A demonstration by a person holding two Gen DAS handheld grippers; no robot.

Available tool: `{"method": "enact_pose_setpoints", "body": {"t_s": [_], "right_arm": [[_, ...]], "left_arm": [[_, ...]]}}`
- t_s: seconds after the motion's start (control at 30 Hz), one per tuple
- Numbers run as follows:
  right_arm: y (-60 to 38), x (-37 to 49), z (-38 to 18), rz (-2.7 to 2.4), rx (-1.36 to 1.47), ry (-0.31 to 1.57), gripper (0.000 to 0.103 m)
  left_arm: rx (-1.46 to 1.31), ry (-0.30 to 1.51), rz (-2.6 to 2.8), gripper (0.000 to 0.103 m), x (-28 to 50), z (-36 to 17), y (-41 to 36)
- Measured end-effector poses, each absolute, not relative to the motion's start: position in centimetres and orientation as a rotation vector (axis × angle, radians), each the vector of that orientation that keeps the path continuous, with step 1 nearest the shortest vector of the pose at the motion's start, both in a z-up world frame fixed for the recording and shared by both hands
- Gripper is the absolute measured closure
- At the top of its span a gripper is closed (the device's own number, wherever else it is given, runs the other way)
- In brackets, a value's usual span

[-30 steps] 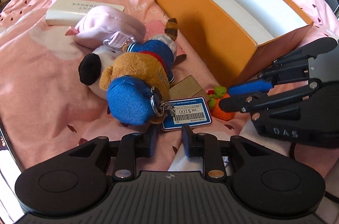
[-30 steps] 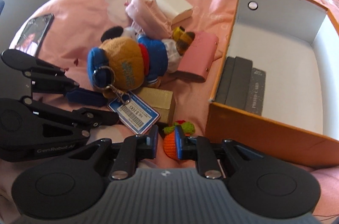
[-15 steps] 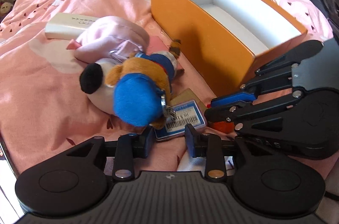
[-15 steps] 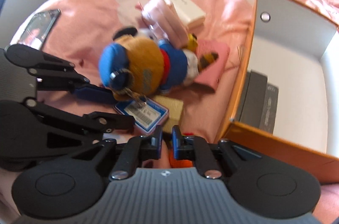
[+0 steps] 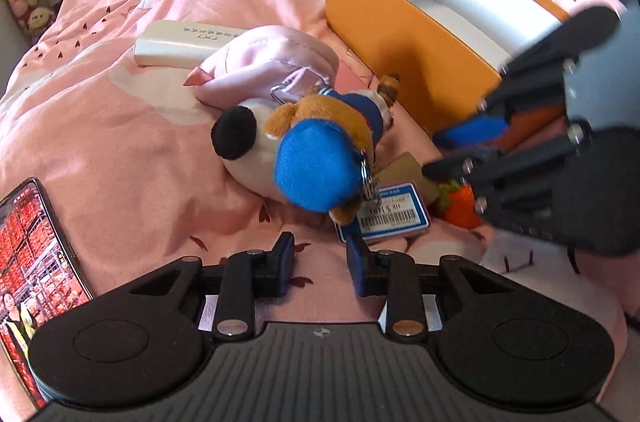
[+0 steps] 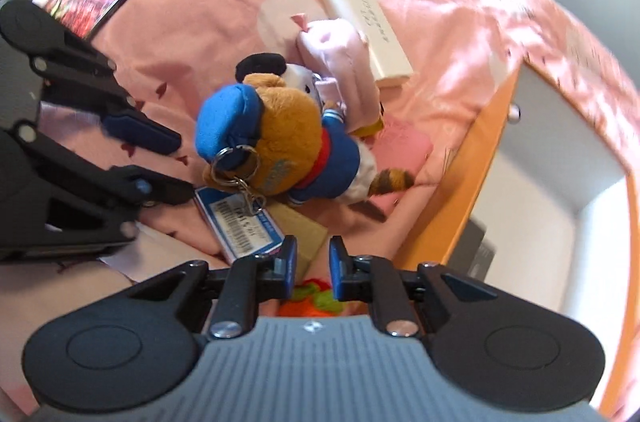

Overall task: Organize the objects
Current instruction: 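Reach the right gripper past the plush bear to the small gold box, then grasp the small gold box with the right gripper and lift it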

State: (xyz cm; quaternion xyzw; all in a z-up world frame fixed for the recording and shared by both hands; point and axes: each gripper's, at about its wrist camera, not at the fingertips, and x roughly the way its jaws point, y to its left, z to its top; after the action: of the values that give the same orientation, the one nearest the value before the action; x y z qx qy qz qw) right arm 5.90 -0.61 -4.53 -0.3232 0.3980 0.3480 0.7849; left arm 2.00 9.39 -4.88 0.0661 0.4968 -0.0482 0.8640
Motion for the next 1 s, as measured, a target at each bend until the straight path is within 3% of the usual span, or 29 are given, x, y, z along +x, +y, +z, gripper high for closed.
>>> {"method": "enact_pose_setpoints", "body": {"t_s": [0.07,0.2,1.0], "right_arm": [[0.0,5.8,-4.7,0.761,-0.819,0.826,0.081],[1.0,5.5,-5.1,0.853,-1.062,0.776,0.054],[4.6,8.5,-7.6,1.303,-1.415,0.928,0.048]], "left_arm": [[0.134,1.044,-0.1,0.068,1.8,-5.2,9.6],[0.145,1.035,-0.113,0.068,1.8,-5.3,9.7],[0.113,1.01,-0.169,0.063,2.0,-5.7,9.6]]}}
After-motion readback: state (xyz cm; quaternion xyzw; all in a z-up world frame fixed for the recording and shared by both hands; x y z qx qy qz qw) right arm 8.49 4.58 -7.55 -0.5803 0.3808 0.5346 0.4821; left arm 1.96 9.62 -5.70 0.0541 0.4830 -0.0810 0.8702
